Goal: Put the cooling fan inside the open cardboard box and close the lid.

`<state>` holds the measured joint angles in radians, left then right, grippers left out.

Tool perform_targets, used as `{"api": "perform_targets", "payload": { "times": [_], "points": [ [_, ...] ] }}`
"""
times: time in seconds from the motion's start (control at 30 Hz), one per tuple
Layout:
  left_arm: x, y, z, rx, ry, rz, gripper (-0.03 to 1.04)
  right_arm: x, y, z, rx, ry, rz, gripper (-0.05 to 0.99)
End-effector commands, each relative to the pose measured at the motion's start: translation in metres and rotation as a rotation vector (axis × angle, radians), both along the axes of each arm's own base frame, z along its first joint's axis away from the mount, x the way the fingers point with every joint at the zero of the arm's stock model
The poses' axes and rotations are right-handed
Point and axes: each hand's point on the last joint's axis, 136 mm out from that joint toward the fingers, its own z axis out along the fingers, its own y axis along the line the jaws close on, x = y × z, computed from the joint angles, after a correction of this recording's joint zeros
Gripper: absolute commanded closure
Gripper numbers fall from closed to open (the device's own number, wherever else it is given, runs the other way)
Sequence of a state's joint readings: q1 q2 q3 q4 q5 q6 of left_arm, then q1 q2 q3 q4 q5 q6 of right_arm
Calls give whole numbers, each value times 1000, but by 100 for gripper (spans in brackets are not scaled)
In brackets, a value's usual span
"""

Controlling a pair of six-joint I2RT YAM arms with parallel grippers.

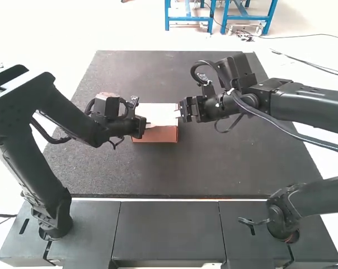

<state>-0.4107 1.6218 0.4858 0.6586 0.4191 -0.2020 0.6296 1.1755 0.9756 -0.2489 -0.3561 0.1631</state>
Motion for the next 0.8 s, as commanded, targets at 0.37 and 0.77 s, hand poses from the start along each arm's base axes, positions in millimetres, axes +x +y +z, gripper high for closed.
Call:
{"api": "perform_targets", "payload": {
  "times": [0.37,0.77],
  "points": [
    [-6,1,-5,9,10,-6,98,-1,-7,18,53,-27,-44,2],
    [-8,18,90,-68,-171,48,98,21,-65,102,109,-589,-296,2]
  ]
}}
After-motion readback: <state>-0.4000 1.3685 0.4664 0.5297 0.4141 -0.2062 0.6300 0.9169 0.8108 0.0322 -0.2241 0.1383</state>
